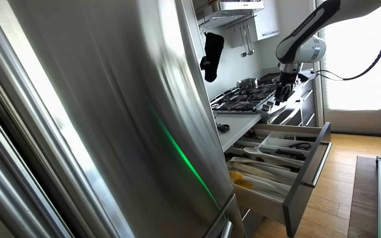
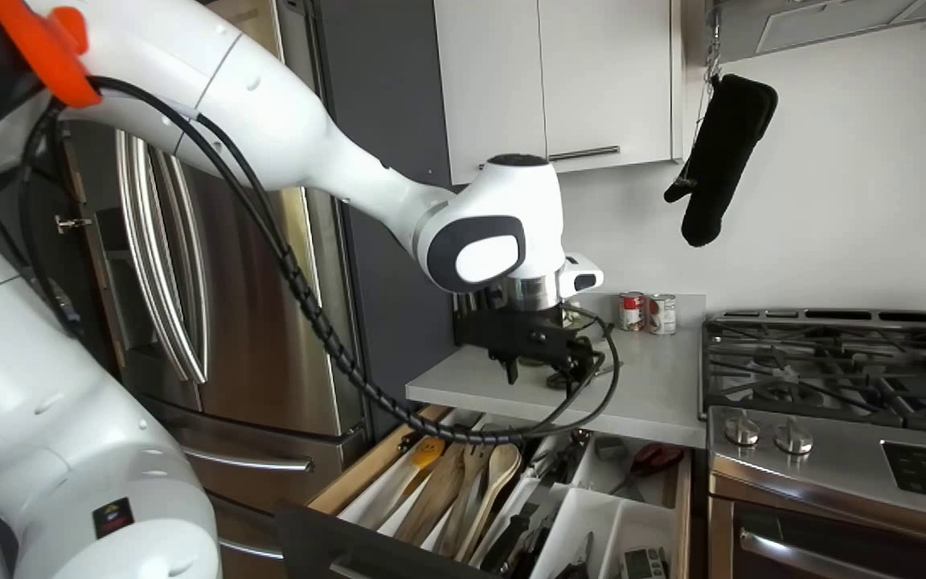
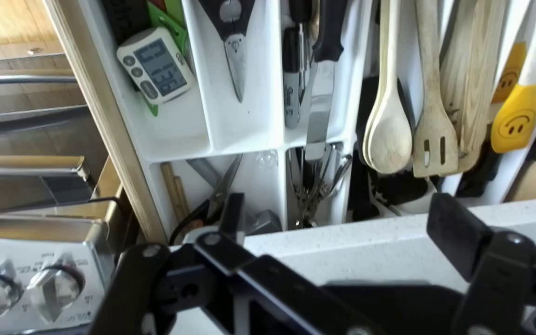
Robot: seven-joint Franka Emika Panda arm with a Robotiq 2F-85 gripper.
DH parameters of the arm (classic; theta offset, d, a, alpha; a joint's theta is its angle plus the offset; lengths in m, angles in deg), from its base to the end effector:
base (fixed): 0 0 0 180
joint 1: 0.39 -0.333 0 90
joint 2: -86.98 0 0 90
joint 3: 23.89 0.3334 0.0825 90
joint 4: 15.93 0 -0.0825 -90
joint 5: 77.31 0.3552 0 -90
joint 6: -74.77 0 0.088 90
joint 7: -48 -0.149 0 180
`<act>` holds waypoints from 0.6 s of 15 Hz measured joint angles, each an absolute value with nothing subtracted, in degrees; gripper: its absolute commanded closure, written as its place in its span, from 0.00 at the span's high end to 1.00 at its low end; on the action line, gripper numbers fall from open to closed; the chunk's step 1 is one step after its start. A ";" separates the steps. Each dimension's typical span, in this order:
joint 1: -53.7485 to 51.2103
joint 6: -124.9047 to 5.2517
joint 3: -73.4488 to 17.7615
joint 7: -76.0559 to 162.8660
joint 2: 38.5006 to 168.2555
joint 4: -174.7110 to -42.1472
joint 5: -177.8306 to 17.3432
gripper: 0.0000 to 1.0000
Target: Put the straight spatula in the open drawer
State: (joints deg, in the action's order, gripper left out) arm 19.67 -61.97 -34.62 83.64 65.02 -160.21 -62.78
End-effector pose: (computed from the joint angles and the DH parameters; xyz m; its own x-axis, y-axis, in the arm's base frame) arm 0.3648 -0.2076 0.4294 0.9388 -0.0883 0.3329 -0.0567 -0.9930 -0.1035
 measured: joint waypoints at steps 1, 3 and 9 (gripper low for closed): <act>18.68 -60.23 -35.13 82.17 64.26 -158.33 -63.64 1.00; 17.01 -58.17 -35.48 78.14 63.77 -155.25 -65.27 1.00; 13.95 -58.84 -35.06 68.39 64.72 -151.63 -67.85 1.00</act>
State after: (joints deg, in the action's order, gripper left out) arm 13.95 -58.84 -35.06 68.39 64.72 -151.63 -67.85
